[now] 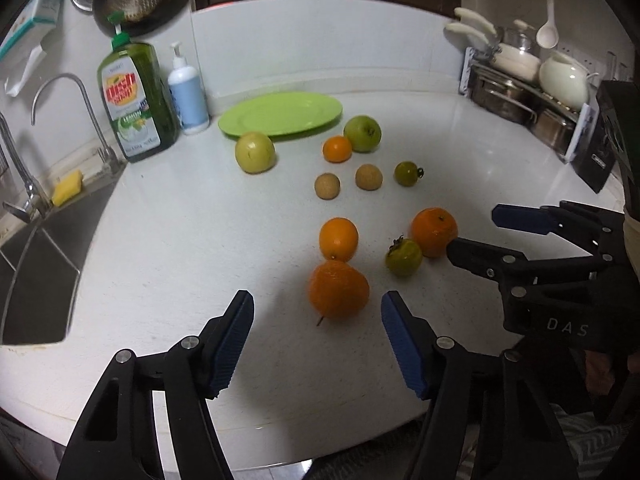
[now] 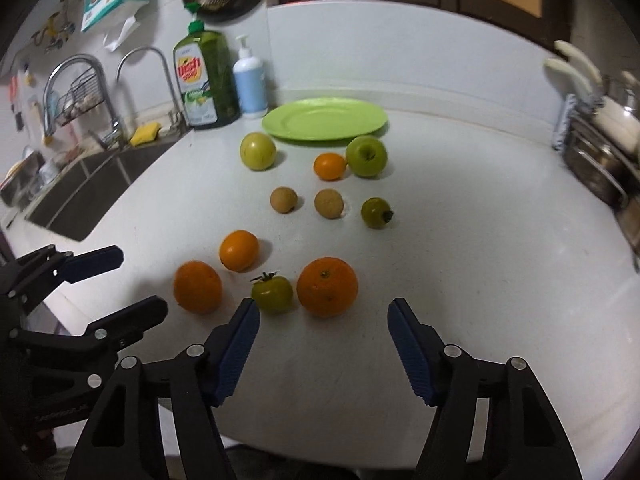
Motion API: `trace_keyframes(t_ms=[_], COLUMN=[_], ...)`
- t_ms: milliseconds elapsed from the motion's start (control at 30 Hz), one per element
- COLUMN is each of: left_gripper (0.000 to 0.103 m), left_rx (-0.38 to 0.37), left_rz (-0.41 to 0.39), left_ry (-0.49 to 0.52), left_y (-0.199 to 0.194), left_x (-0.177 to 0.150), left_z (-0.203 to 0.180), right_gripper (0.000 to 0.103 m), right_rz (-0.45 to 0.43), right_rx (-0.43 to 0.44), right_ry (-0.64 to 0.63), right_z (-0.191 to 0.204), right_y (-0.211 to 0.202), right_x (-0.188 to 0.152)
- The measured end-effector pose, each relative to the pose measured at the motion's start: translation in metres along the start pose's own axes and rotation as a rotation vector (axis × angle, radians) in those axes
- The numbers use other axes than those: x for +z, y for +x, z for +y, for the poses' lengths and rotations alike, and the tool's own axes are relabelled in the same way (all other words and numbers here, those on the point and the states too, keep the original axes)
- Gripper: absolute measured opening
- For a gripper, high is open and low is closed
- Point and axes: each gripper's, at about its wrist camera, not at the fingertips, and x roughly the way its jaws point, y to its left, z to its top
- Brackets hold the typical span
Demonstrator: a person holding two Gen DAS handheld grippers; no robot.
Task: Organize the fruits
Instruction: 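Close the left tool on a large orange while the right tool grasps another orange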
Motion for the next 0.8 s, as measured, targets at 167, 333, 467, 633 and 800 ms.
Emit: trace_keyframes(t_ms=[167, 333, 467, 633, 800], left_gripper=[0.062, 0.057, 0.050, 0.045, 0.040], left_rx=[0.004, -0.003, -0.028, -0.057, -0.079], left_rz=[0.042, 0.054, 0.077, 0.101, 0.111], left_ry=[-0.035, -0.032, -0.026, -0.015, -0.009], left_y=[0.013, 0.021, 0.028, 0.036, 0.040], left_x=[0.002, 0.007, 0.010, 0.013, 0.015], left_z=[-0.005, -0.006, -0.004, -0.002, -0.002], right_gripper=[0.061, 0.055, 0.052, 0.050, 0.045], right_rz=[0.044, 0.080, 0.099, 0.118, 0.129], right_rx=[0.073, 0.100, 0.100, 0.098, 0.111], right_ry=[-0.020, -0.023, -0.019, -0.003, 0.004], right_z=[-0.011, -0.016, -0.016, -0.017, -0.016], right_y=[0.021, 0.032, 0.038, 0.043, 0.046], right_x=[0.005, 0.010, 0.013, 0.015, 0.017])
